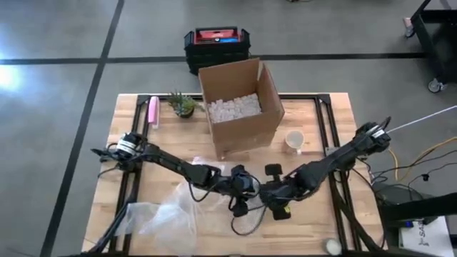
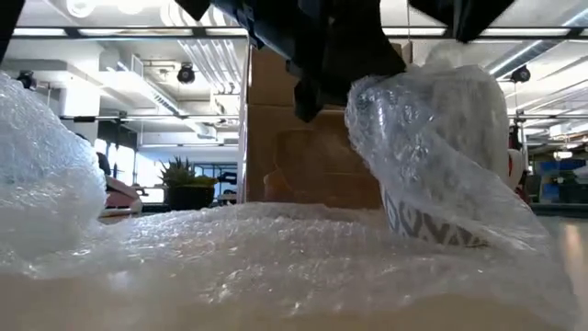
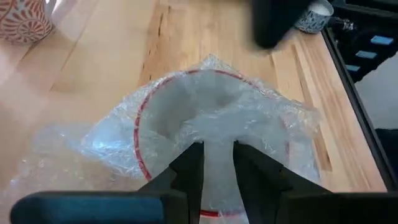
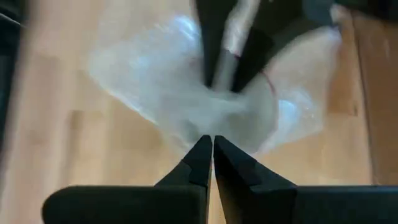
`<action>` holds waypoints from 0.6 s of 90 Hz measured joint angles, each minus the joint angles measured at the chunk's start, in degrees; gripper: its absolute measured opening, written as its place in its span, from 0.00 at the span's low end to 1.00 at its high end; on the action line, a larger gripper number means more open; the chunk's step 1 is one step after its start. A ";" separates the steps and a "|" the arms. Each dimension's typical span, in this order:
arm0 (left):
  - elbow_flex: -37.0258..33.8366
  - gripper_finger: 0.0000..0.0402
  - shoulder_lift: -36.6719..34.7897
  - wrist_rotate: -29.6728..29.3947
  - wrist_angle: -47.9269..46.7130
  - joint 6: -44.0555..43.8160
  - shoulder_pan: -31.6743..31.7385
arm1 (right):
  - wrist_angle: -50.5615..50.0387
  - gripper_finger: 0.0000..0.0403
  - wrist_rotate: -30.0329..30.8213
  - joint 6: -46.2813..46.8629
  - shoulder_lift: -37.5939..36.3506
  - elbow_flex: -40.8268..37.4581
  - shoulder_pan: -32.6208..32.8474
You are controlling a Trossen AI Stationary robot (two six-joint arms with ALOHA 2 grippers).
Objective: Wrap mug
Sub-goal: Wrap the gray mug with bubble wrap
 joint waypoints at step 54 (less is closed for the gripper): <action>0.61 0.19 -2.84 2.18 -1.28 -0.31 -0.41 | 9.93 0.01 4.98 -2.26 11.38 -6.45 -0.73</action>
